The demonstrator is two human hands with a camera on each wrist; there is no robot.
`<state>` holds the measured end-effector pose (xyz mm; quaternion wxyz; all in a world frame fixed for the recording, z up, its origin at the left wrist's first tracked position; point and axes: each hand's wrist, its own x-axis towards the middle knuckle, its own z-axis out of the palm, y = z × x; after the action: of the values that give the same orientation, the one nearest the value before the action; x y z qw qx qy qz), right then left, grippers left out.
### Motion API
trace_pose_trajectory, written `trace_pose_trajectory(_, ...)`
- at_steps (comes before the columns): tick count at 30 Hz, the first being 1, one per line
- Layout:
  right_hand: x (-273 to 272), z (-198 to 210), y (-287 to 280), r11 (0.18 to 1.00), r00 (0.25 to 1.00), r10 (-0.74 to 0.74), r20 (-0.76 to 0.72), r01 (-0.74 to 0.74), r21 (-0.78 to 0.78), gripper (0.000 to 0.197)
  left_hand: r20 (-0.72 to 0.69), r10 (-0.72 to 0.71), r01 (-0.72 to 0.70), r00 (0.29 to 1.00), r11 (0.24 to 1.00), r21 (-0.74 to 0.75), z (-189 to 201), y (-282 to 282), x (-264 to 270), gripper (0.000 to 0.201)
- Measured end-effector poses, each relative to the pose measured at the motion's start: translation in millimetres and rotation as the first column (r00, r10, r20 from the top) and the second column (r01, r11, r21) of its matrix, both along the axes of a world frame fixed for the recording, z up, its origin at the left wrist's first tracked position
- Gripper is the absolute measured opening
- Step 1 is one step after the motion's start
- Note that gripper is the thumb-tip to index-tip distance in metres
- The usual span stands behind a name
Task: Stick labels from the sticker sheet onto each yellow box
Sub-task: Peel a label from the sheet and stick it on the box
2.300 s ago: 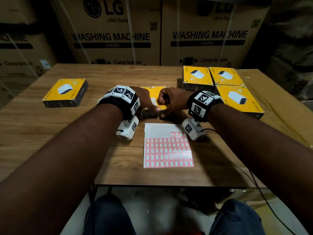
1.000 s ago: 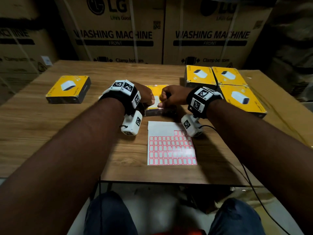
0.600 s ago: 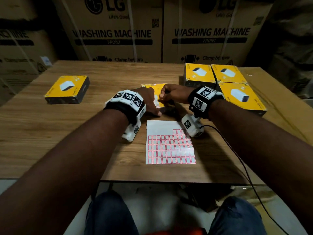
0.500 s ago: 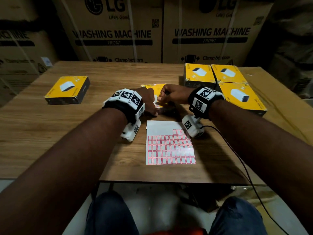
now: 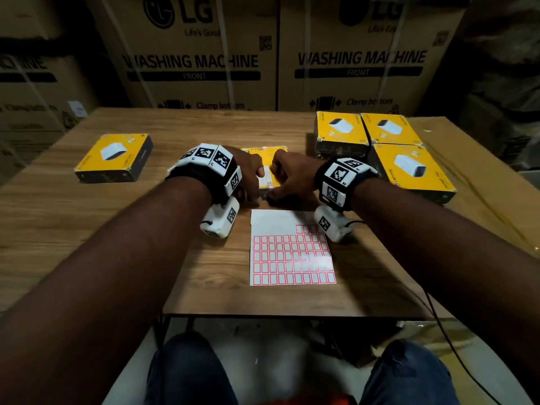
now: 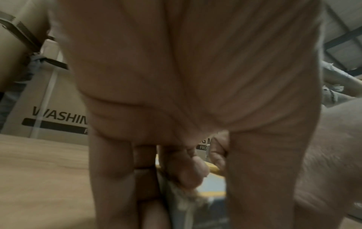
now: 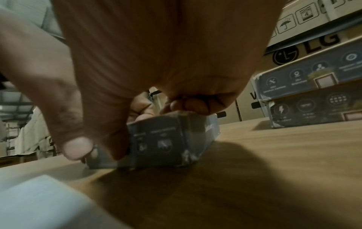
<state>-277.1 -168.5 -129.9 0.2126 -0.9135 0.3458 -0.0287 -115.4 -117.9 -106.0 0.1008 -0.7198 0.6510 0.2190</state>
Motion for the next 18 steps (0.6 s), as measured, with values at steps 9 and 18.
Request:
trace_pose_trajectory(9,-2.6,1.8,-6.3,1.000,0.999,0.010,-0.052,-0.010,0.010,0.065,0.156,0.006,0.018,0.988,0.989,-0.149,-11.6,0.8,-9.2,0.069)
trace_pose_trajectory(18,-1.6,4.8,-3.5,0.987,0.999,-0.039,0.035,0.033,0.157,0.054,0.079,-0.029,0.039,0.996,0.992,-0.120,-6.8,-1.8,-3.3,0.027)
